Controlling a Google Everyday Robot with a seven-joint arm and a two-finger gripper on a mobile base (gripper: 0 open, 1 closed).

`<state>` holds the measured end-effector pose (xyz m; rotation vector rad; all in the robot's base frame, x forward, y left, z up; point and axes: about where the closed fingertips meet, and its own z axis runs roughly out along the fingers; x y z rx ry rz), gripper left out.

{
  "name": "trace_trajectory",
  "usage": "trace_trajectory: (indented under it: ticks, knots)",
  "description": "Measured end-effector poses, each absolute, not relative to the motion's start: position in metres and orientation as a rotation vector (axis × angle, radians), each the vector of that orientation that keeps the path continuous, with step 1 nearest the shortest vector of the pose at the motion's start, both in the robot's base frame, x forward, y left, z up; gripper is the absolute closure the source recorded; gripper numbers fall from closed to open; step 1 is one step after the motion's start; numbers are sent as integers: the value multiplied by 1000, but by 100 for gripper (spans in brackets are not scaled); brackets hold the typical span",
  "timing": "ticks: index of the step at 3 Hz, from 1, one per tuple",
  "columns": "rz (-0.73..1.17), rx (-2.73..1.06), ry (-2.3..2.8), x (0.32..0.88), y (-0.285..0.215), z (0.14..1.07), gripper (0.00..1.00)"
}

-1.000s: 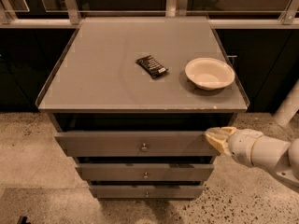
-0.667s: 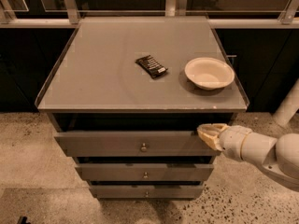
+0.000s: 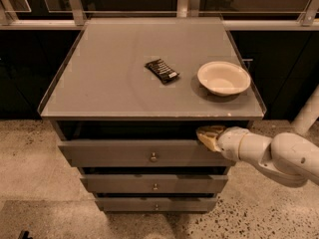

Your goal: Open top drawer

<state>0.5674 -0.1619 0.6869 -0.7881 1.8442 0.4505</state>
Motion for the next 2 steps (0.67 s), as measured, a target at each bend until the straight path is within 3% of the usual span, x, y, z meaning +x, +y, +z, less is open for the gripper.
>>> trace_trajectory:
  ticks: [2]
  knots:
    - [476, -818, 1823, 600, -138, 677, 100]
